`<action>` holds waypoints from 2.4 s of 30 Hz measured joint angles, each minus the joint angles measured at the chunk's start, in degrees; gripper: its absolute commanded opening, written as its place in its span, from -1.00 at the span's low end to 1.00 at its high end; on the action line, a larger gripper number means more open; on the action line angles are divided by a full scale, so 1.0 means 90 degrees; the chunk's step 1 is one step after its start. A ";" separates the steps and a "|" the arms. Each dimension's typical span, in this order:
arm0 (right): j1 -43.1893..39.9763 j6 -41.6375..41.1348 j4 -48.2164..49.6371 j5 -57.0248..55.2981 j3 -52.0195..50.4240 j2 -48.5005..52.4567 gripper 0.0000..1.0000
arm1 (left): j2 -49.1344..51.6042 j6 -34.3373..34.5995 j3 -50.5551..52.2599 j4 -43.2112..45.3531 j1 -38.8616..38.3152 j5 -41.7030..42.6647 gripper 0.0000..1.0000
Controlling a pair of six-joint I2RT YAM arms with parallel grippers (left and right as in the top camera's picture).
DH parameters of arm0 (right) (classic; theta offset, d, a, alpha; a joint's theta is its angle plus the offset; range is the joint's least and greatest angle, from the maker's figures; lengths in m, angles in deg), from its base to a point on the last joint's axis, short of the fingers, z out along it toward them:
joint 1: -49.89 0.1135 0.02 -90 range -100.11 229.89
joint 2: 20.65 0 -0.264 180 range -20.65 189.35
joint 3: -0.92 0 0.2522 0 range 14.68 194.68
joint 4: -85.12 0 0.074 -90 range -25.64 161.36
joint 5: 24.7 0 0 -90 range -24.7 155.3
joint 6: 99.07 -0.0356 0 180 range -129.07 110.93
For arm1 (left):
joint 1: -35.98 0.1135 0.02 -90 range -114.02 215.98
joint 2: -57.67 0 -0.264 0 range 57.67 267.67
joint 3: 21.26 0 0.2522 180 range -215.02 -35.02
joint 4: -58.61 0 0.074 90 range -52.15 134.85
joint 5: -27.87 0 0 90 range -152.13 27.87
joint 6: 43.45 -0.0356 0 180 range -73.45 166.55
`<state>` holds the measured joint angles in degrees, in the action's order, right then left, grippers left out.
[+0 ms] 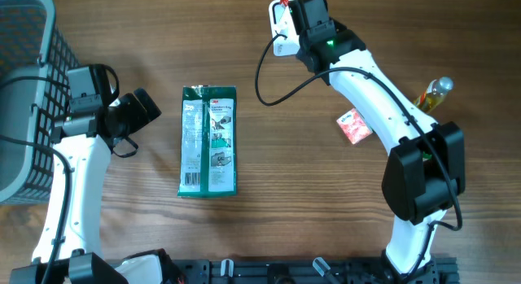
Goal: Scan the item barcode
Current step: 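Lift the red tube with the right gripper and hold it at the scanner, then carry the red tube right and place it beside the other items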
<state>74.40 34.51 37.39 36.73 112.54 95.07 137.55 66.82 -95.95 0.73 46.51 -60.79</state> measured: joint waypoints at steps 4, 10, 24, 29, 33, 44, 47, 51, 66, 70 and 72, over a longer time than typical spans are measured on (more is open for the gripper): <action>0.0022 -0.0049 -0.0219 -0.0002 0.0000 0.0000 -0.91 | 0.0000 0.0000 0.0000 0.0000 0.0000 0.0000 1.00; 0.0029 -0.0097 -0.0508 0.0053 0.0000 0.0000 -0.92 | 0.0000 0.0000 0.0000 0.0002 0.0000 0.0000 1.00; 0.0049 0.0469 0.1642 -0.1124 0.0000 0.0797 -0.90 | 0.0000 -0.0002 0.0000 0.0002 0.0000 0.0000 1.00; 0.0049 0.0644 0.1885 -0.1537 0.0000 0.1299 -0.90 | 0.0000 0.0000 0.0000 0.0000 0.0000 0.0000 1.00; 0.0049 0.0750 0.1940 -0.1620 0.0000 0.1409 -0.90 | 0.0000 0.0000 0.0000 0.0000 0.0000 0.0000 1.00; 0.0226 0.1020 0.1931 -0.2293 0.0000 0.1734 -0.91 | 0.0000 0.0000 0.0000 0.0002 0.0000 0.0000 1.00; 0.0304 0.0882 0.1727 -0.2295 0.0000 0.1700 -0.92 | 0.0000 0.0000 0.0000 0.0000 0.0000 0.0000 1.00; 0.0313 0.0296 0.0799 -0.2042 -0.0032 0.1044 -0.92 | 0.0000 0.0000 0.0000 0.0002 0.0000 0.0000 1.00; -0.1574 -0.3305 -0.4503 0.2086 -0.0673 -0.1501 -0.49 | 0.0005 0.0000 0.0000 0.0000 0.0000 0.0000 1.00; -0.1911 -0.3696 -0.4218 0.2348 -0.1251 -0.1481 -0.03 | 0.0005 -0.0002 0.0000 0.0000 0.0000 0.0000 1.00; -0.1909 -0.3801 -0.4138 0.2446 -0.1343 -0.1477 0.02 | 0.0005 0.0000 0.0000 0.0000 0.0000 0.0000 1.00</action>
<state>57.22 0.30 0.14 58.74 100.45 81.78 137.59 66.82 -95.95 0.73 46.51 -60.79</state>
